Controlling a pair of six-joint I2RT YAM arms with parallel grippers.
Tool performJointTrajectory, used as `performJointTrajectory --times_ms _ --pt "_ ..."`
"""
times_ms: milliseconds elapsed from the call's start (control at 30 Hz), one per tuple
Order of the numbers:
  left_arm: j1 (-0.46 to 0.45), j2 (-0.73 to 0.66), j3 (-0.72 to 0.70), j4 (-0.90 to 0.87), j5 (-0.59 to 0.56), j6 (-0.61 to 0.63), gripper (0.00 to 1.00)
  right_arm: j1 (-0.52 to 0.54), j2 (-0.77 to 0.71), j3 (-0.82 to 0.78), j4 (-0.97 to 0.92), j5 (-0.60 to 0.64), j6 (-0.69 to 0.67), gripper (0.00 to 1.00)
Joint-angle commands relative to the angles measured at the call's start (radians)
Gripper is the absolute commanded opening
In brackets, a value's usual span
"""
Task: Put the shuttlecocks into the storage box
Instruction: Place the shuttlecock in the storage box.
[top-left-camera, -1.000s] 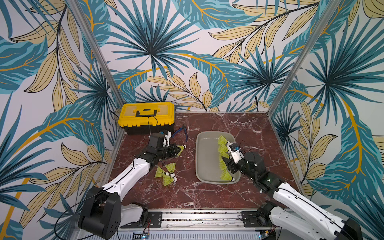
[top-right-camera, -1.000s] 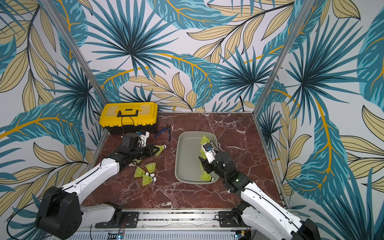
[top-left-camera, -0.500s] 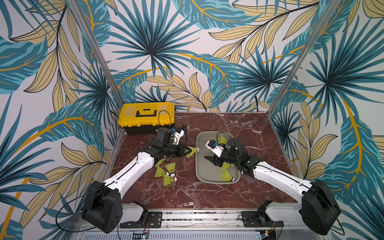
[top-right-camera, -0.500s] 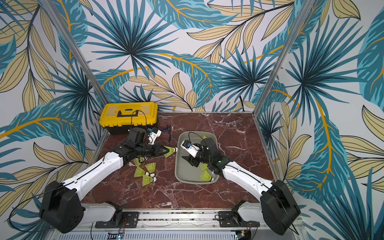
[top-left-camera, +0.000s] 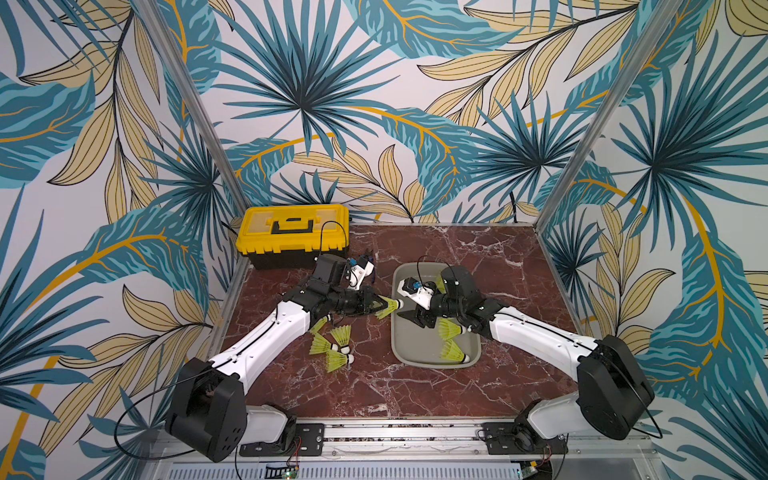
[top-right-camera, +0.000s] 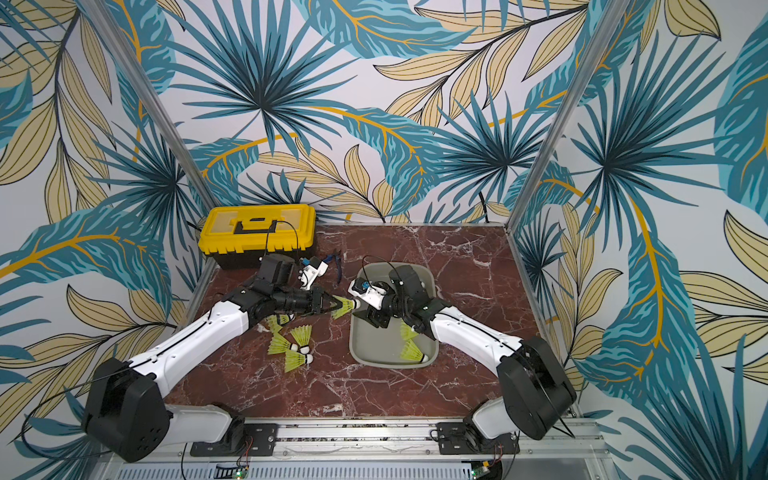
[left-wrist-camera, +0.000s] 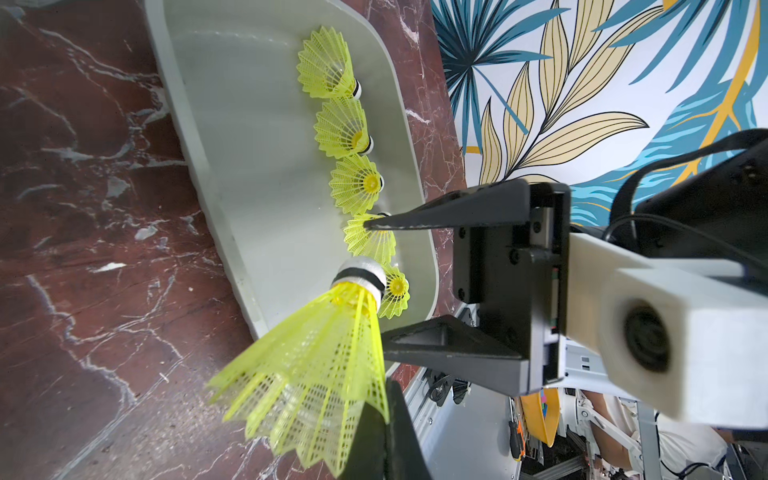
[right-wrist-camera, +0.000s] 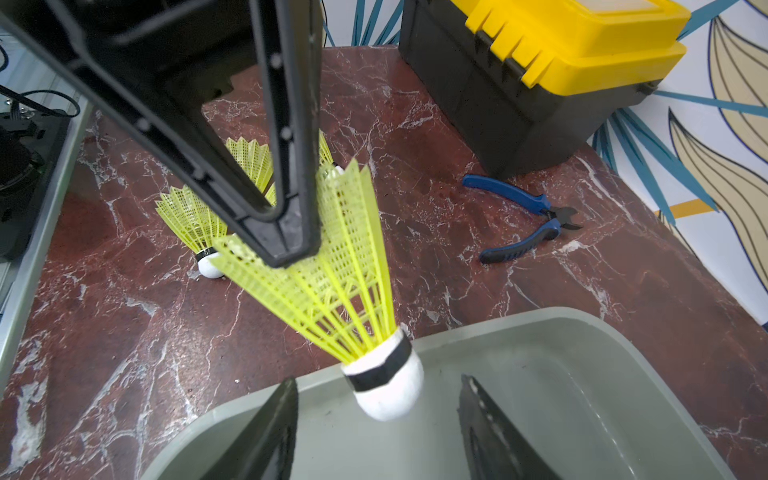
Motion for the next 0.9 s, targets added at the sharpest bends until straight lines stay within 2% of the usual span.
performJointTrajectory --times_ms 0,233,300,433,500,533,567,667,800,867 --pt "-0.006 0.0 0.05 0.013 0.028 0.009 0.0 0.009 0.016 0.02 -0.032 -0.028 -0.015 0.6" --pt "-0.011 0.008 0.041 0.037 0.052 -0.005 0.0 0.014 0.036 0.032 -0.027 -0.028 -0.001 0.55" --pt "-0.012 0.011 0.04 0.039 0.054 -0.005 0.0 0.015 0.04 0.032 -0.022 -0.02 0.007 0.5" --pt "-0.014 0.014 0.035 0.048 0.043 -0.013 0.0 0.016 0.039 0.026 -0.012 -0.006 0.04 0.34" --pt "-0.015 0.011 0.03 0.065 0.039 -0.023 0.05 0.016 0.035 0.016 0.003 -0.003 0.062 0.27" --pt "-0.015 0.01 0.025 0.082 0.043 -0.031 0.12 0.016 0.034 0.011 0.008 -0.003 0.075 0.25" --pt "-0.014 0.008 0.02 0.097 0.044 -0.04 0.19 0.017 0.034 0.009 0.008 -0.001 0.091 0.24" --pt "-0.014 -0.002 0.01 0.13 0.028 -0.051 0.25 0.018 0.035 0.008 0.001 0.01 0.134 0.22" --pt "-0.016 -0.007 0.002 0.146 0.02 -0.053 0.25 0.018 0.037 0.003 -0.002 0.014 0.154 0.22" --pt "-0.016 -0.007 0.003 0.139 0.005 -0.05 0.22 0.018 0.037 0.003 -0.004 0.015 0.161 0.22"
